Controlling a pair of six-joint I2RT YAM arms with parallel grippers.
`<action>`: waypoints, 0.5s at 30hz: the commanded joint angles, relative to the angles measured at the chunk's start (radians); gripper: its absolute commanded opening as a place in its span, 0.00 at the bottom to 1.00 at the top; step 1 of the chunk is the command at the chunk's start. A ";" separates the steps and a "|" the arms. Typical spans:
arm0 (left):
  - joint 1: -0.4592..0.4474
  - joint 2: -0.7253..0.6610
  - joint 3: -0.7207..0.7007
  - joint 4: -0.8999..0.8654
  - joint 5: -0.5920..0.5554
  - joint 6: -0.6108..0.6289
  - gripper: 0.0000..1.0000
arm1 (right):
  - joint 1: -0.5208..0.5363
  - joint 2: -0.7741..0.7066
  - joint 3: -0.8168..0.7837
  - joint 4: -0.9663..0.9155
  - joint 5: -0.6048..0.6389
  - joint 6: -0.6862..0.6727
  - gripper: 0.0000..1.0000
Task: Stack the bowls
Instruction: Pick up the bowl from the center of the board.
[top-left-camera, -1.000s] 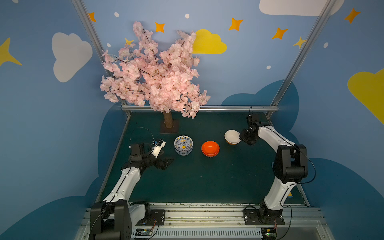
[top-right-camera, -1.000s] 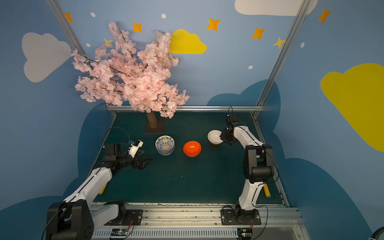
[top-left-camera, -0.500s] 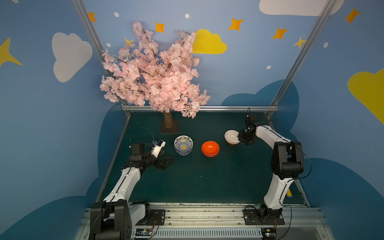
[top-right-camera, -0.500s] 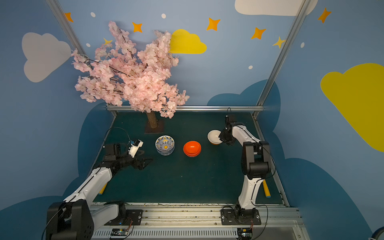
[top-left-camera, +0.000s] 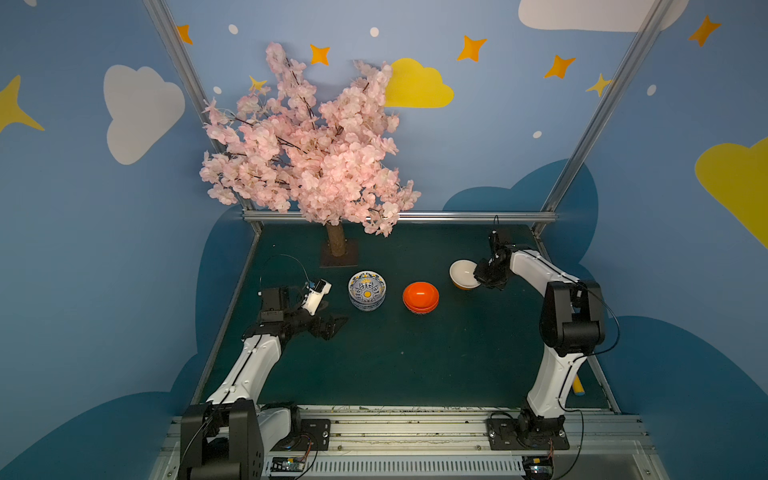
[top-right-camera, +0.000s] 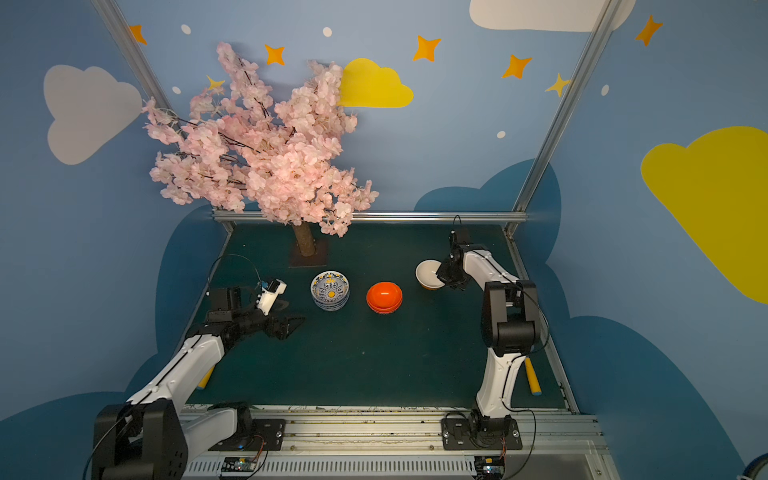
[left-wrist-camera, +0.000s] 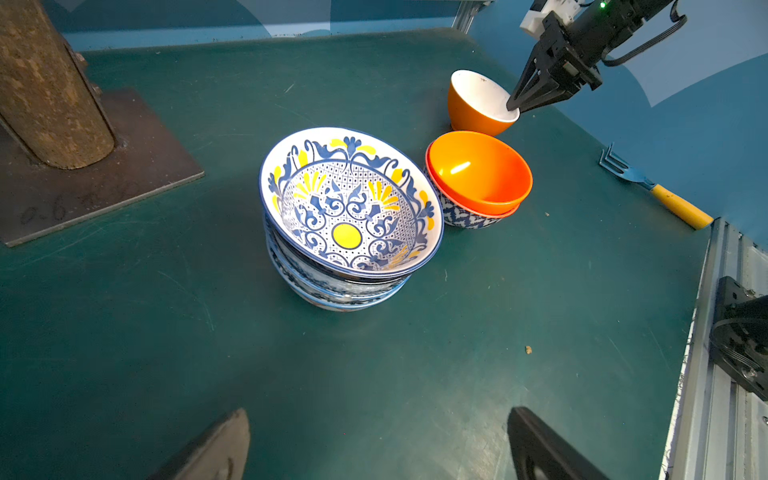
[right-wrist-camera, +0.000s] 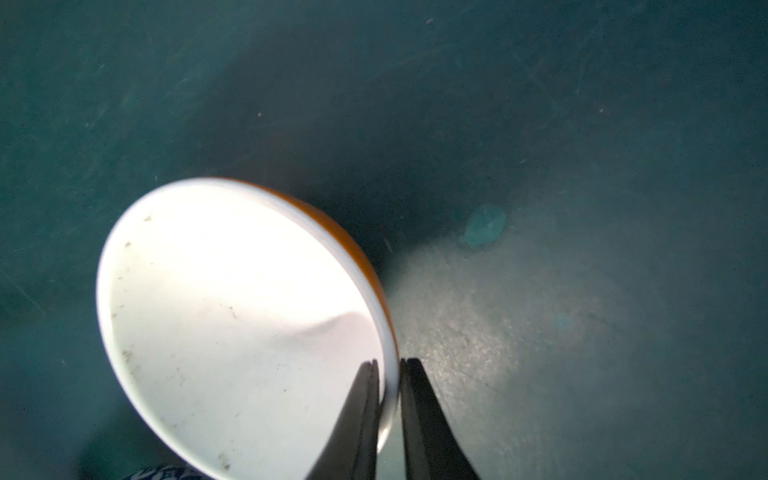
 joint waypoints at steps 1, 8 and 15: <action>0.001 -0.009 -0.010 0.004 0.011 0.000 1.00 | -0.002 0.003 0.022 -0.004 -0.002 -0.002 0.08; 0.000 -0.007 -0.009 0.003 0.010 -0.001 1.00 | -0.002 -0.042 0.005 -0.005 -0.010 0.011 0.00; 0.001 -0.015 -0.010 0.003 0.010 0.000 1.00 | 0.003 -0.101 -0.001 -0.025 -0.011 0.023 0.00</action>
